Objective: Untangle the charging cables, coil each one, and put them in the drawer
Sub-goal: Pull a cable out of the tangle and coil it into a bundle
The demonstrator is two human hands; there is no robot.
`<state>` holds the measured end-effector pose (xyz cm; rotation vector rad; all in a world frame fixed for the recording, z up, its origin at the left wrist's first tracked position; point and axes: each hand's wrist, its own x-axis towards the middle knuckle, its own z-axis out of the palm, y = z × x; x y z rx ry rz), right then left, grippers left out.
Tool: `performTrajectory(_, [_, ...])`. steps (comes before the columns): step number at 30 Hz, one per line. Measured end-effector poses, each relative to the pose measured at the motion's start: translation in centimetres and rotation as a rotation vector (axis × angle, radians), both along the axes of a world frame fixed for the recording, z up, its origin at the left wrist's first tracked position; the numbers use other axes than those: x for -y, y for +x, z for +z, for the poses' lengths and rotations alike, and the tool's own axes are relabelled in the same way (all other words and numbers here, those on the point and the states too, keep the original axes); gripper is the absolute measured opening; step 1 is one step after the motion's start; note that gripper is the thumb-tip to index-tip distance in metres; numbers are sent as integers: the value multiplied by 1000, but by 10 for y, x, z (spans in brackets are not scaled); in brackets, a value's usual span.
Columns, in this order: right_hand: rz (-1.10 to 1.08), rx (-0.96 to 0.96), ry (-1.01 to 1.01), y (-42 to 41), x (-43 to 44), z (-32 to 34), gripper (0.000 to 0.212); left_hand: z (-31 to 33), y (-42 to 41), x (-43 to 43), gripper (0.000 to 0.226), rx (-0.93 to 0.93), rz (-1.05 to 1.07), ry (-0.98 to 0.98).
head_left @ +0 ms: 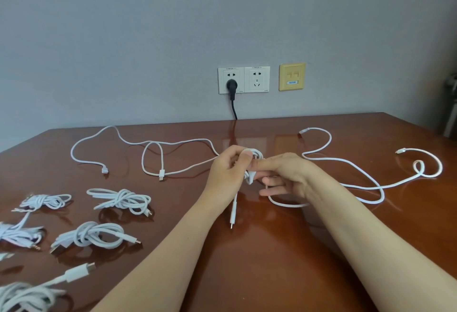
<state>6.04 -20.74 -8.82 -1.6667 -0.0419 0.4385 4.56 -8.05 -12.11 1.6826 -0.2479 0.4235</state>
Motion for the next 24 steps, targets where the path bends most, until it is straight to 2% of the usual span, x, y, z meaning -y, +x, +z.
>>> performTrajectory(7, [11, -76, 79, 2, -1, -7, 15, 1, -1, -3, 14, 0, -37, 15])
performTrajectory(12, [97, -52, 251, 3, -1, -9, 17, -1, 3, -5, 13, -7, -47, 64])
performTrajectory(19, [-37, 41, 262, 4, -3, -5, 13, 0, 6, -5, 20, 89, 8, 227])
performTrajectory(22, [-42, 62, 178, 2, -6, -7, 13, 0, 7, -8, 24, 11, -8, 190])
performTrajectory(24, [-82, 119, 94, 2, -9, -8, 22, 2, 17, -4, 29, -154, -14, 156])
